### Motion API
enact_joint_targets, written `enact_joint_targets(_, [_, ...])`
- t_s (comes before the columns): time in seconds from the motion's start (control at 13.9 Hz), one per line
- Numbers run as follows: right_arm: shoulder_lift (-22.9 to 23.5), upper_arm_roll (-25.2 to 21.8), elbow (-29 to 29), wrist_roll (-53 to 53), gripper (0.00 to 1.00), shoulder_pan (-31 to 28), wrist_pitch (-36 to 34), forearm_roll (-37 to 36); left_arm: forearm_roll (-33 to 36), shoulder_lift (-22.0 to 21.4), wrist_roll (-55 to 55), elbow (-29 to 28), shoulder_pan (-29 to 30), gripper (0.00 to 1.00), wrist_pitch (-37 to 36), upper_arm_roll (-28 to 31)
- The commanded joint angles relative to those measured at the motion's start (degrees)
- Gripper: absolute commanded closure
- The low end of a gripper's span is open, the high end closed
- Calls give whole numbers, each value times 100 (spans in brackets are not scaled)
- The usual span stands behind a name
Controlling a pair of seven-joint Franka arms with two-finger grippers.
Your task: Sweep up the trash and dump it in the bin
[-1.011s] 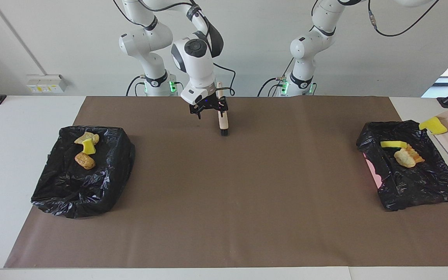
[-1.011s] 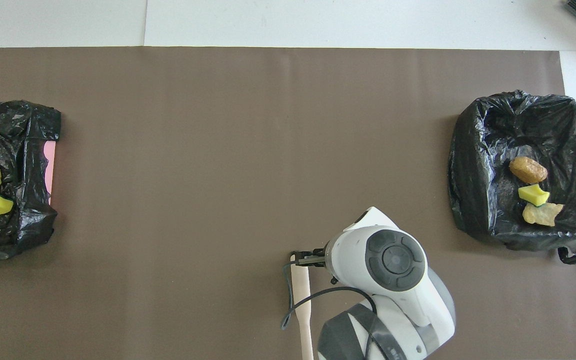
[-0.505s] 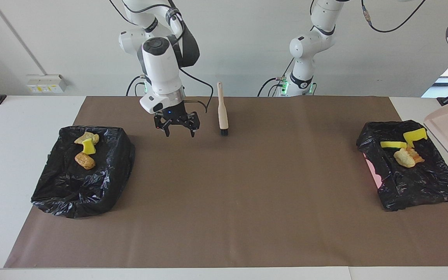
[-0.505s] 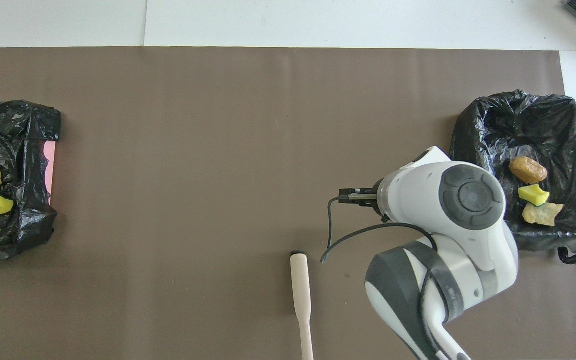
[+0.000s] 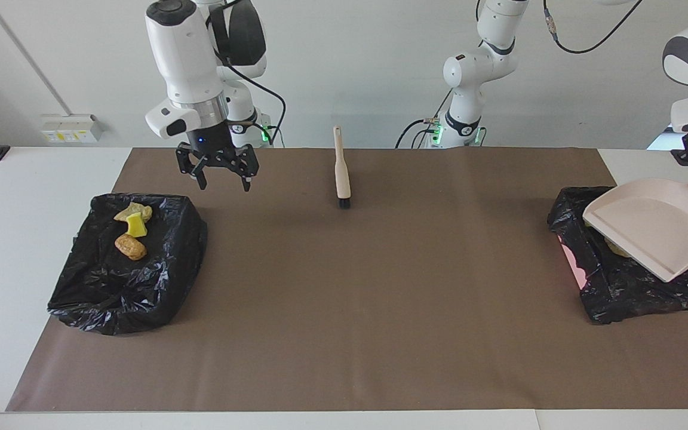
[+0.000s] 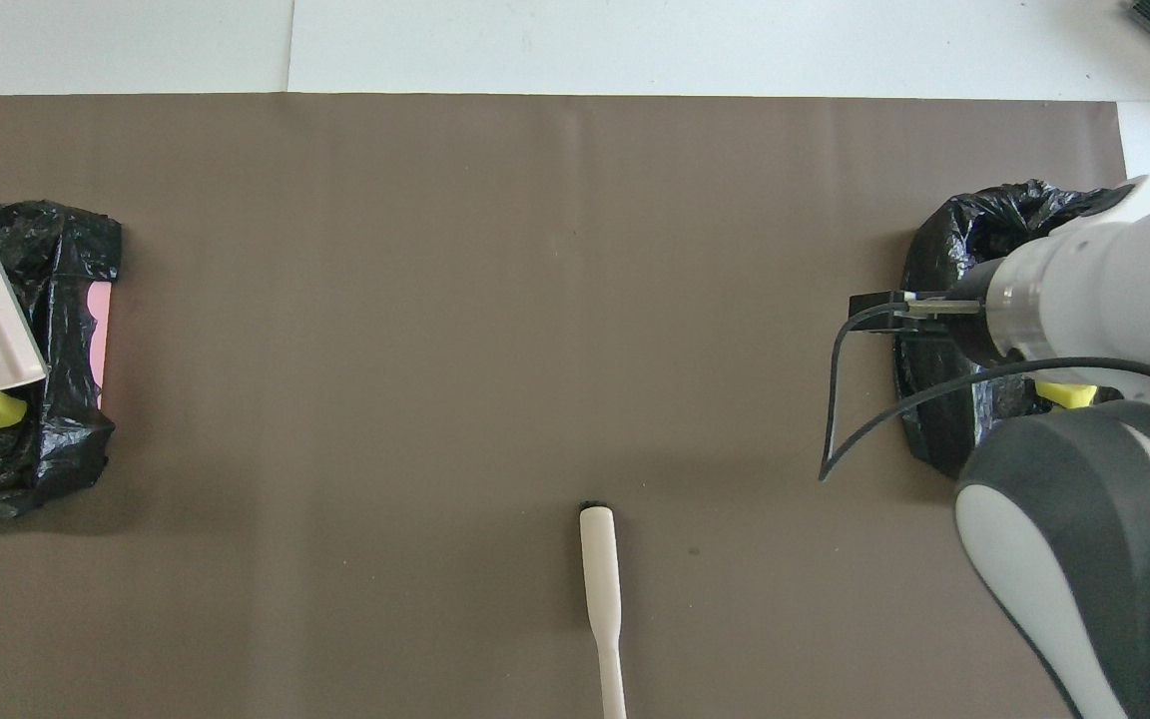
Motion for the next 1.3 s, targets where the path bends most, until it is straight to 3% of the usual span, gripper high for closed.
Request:
enact_joint_targets(0.0, [2, -2, 596, -249, 0, -268, -716, -74, -383, -275, -1454, -496, -768, 100, -301, 74])
enact_joint_targets(0.36, [-16, -581, 1467, -739, 0, -269, -1860, 40, -1244, -196, -4722, -998, -2113, 100, -328, 74])
enact_joint_targets(0.58, [-16, -828, 1539, -1136, 0, -260, -1923, 40, -1878, 13, -6392, -972, -2807, 100, -267, 74])
enact_joint_targets(0.79, [-7, -837, 1320, -1154, 0, -277, -1906, 66, -2316, 637, -8319, -666, -3826, 100, 206, 74])
enact_joint_targets(0.94, [-7, -846, 1222, -1154, 0, -286, -1870, 136, -2696, 971, -8822, -184, -4240, 100, 226, 74])
enact_joint_targets(1.08, [-16, -846, 1204, -1163, 0, -286, -1862, 128, -2723, 1524, -9664, 326, -4741, 100, 252, 74])
enact_joint_targets(1.23, [-16, -855, 1204, -1163, 0, -286, -1870, 128, -2732, 1807, -10141, 644, -4997, 100, 409, 74])
